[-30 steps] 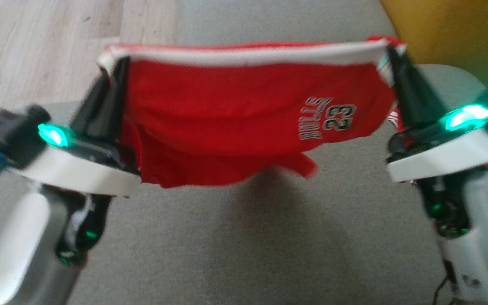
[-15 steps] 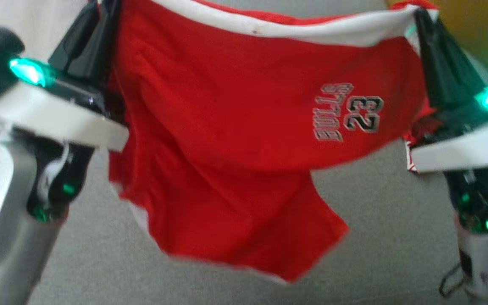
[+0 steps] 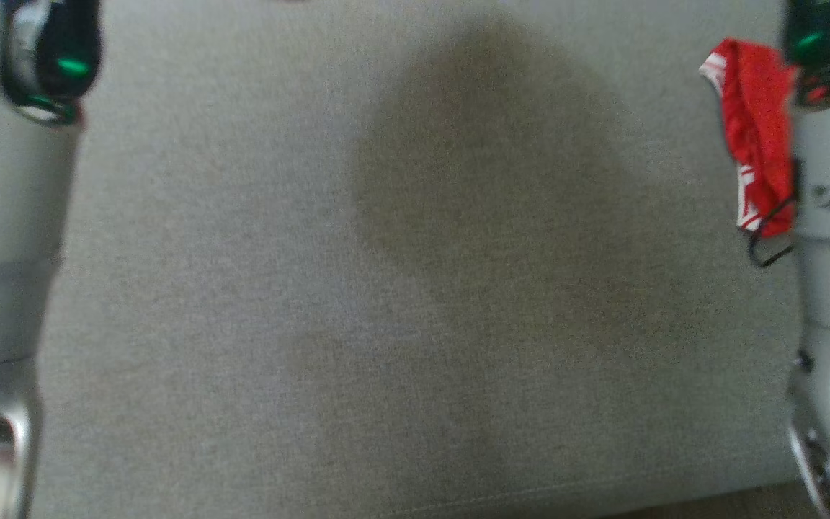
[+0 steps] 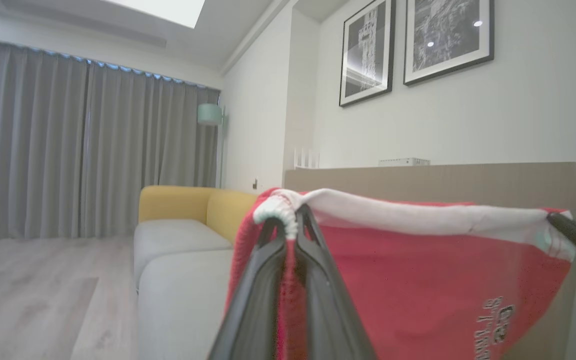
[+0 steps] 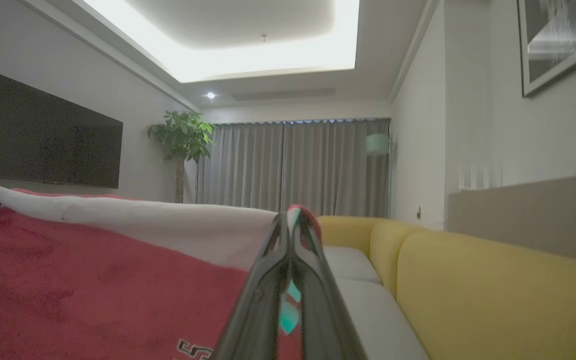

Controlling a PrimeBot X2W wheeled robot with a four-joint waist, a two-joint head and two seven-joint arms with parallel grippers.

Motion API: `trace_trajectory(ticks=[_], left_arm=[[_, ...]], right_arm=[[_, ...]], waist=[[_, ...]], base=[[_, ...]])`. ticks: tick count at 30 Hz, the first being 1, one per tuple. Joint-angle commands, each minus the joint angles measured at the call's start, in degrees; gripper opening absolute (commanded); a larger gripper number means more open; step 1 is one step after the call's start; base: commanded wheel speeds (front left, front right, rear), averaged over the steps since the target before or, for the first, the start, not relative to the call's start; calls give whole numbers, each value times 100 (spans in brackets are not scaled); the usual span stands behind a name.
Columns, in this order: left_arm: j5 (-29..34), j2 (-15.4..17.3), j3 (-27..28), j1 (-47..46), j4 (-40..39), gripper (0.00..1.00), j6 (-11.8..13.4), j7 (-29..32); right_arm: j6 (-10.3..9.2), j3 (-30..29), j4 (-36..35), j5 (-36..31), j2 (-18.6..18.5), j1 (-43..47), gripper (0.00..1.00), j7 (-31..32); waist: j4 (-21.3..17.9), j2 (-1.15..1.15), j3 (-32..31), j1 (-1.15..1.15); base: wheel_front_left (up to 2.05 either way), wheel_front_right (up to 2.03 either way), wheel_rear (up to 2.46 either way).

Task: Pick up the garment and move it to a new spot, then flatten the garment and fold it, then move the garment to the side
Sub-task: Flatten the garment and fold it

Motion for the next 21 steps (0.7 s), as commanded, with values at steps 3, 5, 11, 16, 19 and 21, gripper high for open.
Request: trace_trajectory(ticks=[3, 5, 11, 16, 19, 21], left_arm=[[-13, 13, -33, 22, 325, 0, -109, -214], [-7, -25, -188, 236, 550, 0, -161, -359], [-244, -72, -378, 1159, 847, 0, -237, -896], [-419, -62, -415, 2050, 628, 0, -247, -1356], [-405, -55, -463, 2607, 352, 0, -176, -1509], [-392, -54, -474, 2794, 249, 0, -136, -1553]], right_arm=[[20, 220, 487, -17, 254, 153, 0, -327], [20, 344, 838, -35, 289, 334, 0, -508], [20, 529, 1413, 86, 370, 1065, 0, -901], [20, 534, 1199, 248, 412, 1846, 0, -1021], [20, 390, 876, 329, 421, 2425, 0, -1043], [20, 253, 779, 399, 435, 2642, 0, -1045]], waist=[[-12, 0, 431, -2], [0, 0, 526, -2], [29, 0, 617, -2], [73, 0, 391, -2], [109, 0, 174, -2], [114, 0, 87, -2]], base=[[0, 0, 0], [0, 0, 0], [0, 0, 0], [0, 0, 0], [0, 0, 0], [0, 0, 0]])
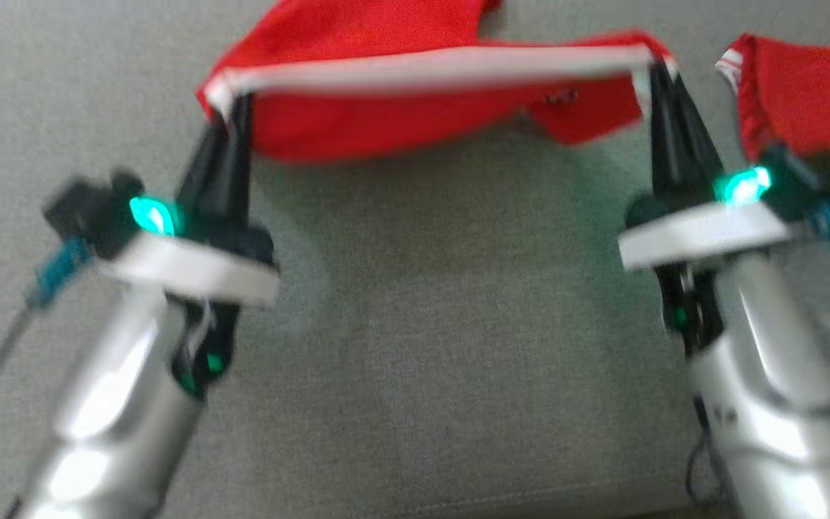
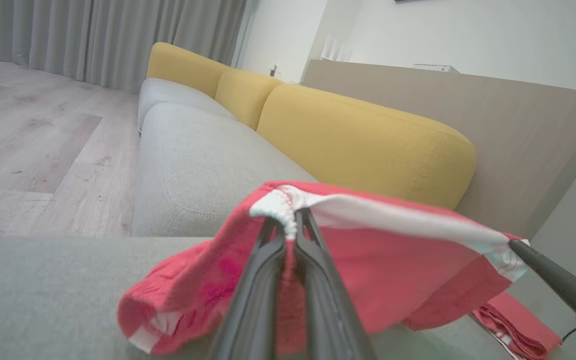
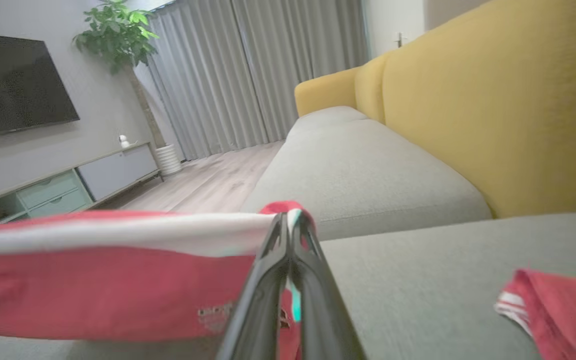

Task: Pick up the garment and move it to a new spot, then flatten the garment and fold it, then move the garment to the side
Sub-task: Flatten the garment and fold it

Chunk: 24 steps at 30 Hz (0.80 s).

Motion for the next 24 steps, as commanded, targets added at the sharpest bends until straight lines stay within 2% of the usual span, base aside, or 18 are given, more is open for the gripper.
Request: trace_trajectory(ticks=[1, 10, 13, 15, 19, 24], left_arm=[[49, 204, 164, -89, -214, 0, 28, -51], [111, 359, 28, 1644, -1418, 0, 504, -156], [57, 418, 33, 2269, -1908, 0, 783, -146], [38, 484, 52, 2852, -2406, 0, 1069, -137], [-37, 449, 60, 3428, -2858, 0, 1334, -154], [-98, 213, -65, 3487, -2826, 0, 1327, -169]], right_arm=[[20, 63, -218, 27, 63, 69, 0, -55], [20, -259, -1783, -88, 124, 2114, 0, 338], [20, -406, -2397, -68, 129, 2772, 0, 548], [20, -583, -3007, -64, 130, 3299, 0, 767], [20, -791, -3517, -137, 131, 3619, 0, 1093], [20, -842, -3514, -325, 132, 3371, 0, 1298]], waist=[[24, 0, -166, 1], [-42, 0, -1120, 1], [-85, 0, -1317, 1], [-113, 0, -1401, 1], [-37, 0, -1384, 1], [255, 0, -1161, 1]], base=[[0, 0, 0], [0, 0, 0], [0, 0, 0], [0, 0, 0], [0, 0, 0], [0, 0, 0]])
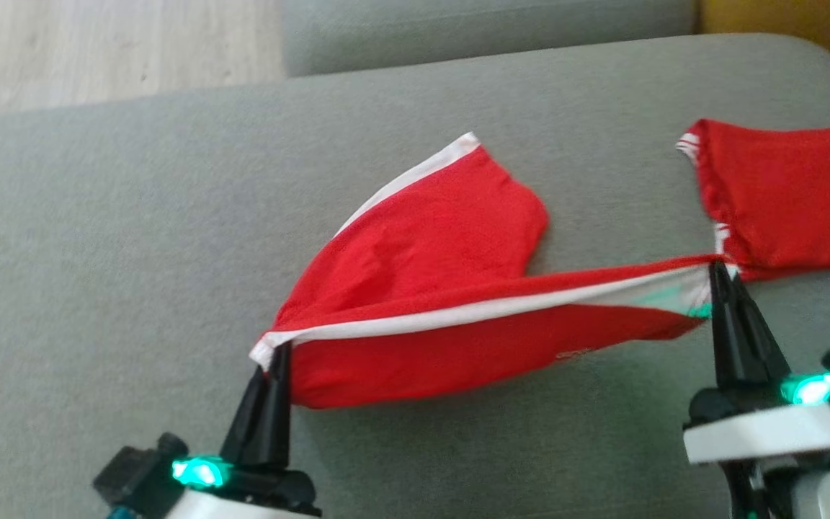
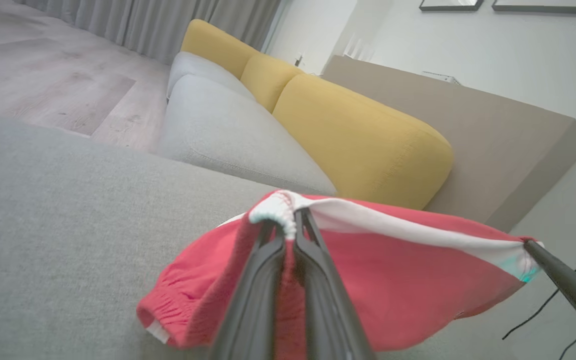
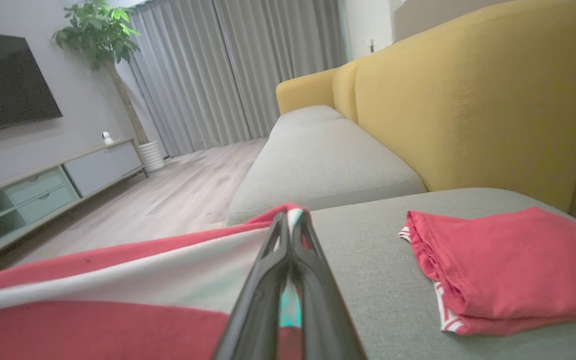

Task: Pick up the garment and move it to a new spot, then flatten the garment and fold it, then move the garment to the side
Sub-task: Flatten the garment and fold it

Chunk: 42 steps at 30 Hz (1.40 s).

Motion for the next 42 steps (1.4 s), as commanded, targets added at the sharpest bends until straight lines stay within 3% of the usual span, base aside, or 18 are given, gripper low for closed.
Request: trace_trajectory(ticks=[1, 7, 14, 27, 32, 37, 38, 39, 40, 41, 42], left_arm=[[-42, -83, 152, -293, -64, 0, 2, -81], [-331, -594, 123, -818, 787, 0, -191, -78], [-563, -1095, 194, -1621, 1839, 0, -325, -30], [-719, -1446, -64, -2384, 2887, 0, -502, 84], [-762, -1493, -150, -2543, 3061, 0, -486, 124], [-753, -1526, -260, -2725, 3203, 0, -472, 127], [-760, -1532, -271, -2751, 3226, 8, -467, 117], [-767, -1537, -287, -2774, 3244, 30, -464, 107], [-775, -1542, -302, -2793, 3258, 51, -461, 97], [-782, -1546, -315, -2807, 3269, 100, -456, 85], [-788, -1549, -329, -2815, 3278, 100, -448, 75]], right_arm=[[20, 101, -77, -38, -31, -444, 0, 29], [20, 192, 792, -284, -42, -1452, 0, 296], [20, 610, 2289, -414, -417, -3089, 0, 575], [20, 1276, 4475, -39, -777, -4766, 0, 632], [20, 1466, 5101, 71, -866, -5152, 9, 481], [20, 1632, 5659, 135, -925, -5458, 39, 357], [20, 1664, 5754, 165, -924, -5506, 70, 326], [20, 1693, 5837, 198, -922, -5553, 100, 281], [20, 1724, 5916, 228, -922, -5594, 100, 237], [20, 1757, 5992, 256, -919, -5630, 100, 194], [20, 1789, 6064, 286, -917, -5660, 100, 150]], waist=[[218, 0, 200, 0], [698, 0, 644, 0], [1075, 0, 1119, 0], [1404, 0, 1343, 0], [1489, 0, 1361, 0], [1563, 0, 1365, 0], [1572, 0, 1362, 0], [1581, 0, 1359, 0], [1587, 0, 1353, 0], [1590, 0, 1345, 0], [1592, 0, 1332, 0]], base=[[0, 0, 0], [0, 0, 0], [0, 0, 0], [0, 0, 0], [0, 0, 0], [0, 0, 0], [0, 0, 0], [0, 0, 0], [0, 0, 0], [0, 0, 0], [0, 0, 0]])
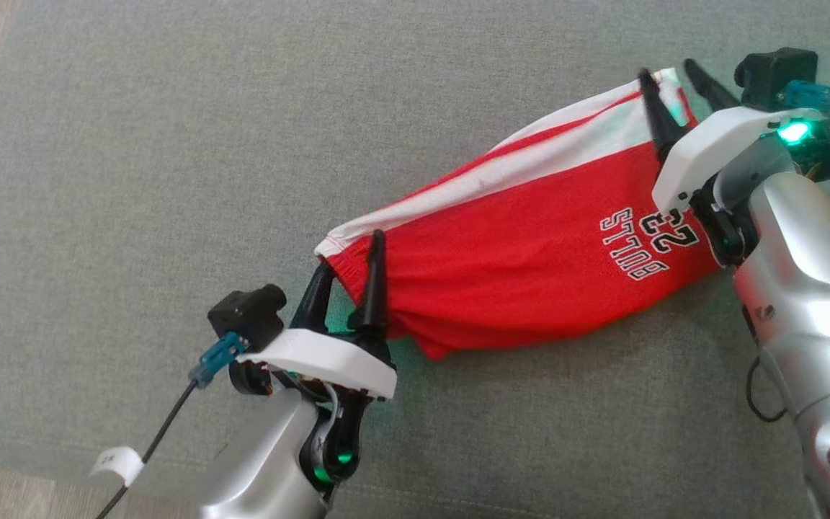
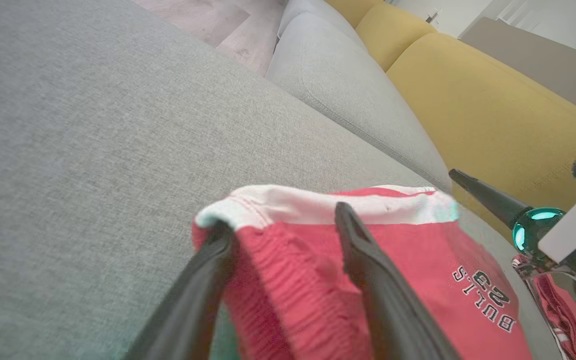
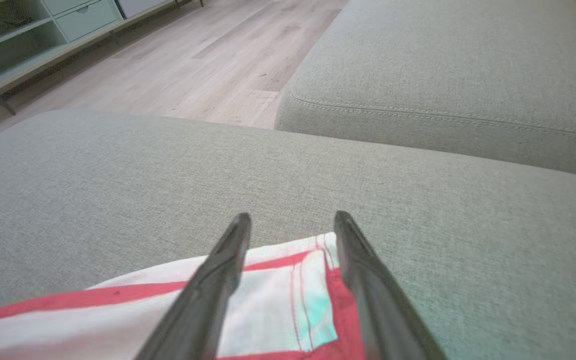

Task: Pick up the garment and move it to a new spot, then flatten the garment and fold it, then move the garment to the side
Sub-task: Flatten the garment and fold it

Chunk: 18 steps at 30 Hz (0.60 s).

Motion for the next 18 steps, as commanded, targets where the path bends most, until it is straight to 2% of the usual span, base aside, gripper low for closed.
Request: trace_trajectory(ticks=[1, 6, 18], left_arm=[[-33, 11, 109, -157, -124, 100, 21, -65], [38, 76, 90, -81, -163, 100, 78, -114], [186, 756, -46, 723, -755, 100, 331, 104]], right_arm=[[20, 119, -65, 62, 13, -196, 100, -124], [20, 275, 209, 222, -12, -288, 100, -327], [20, 757, 412, 820, -368, -21, 100, -446]], waist=[[-2, 0, -29, 0], [-42, 0, -164, 0], [-144, 0, -769, 0]], base=[[0, 0, 0], [0, 0, 0], [0, 0, 0]])
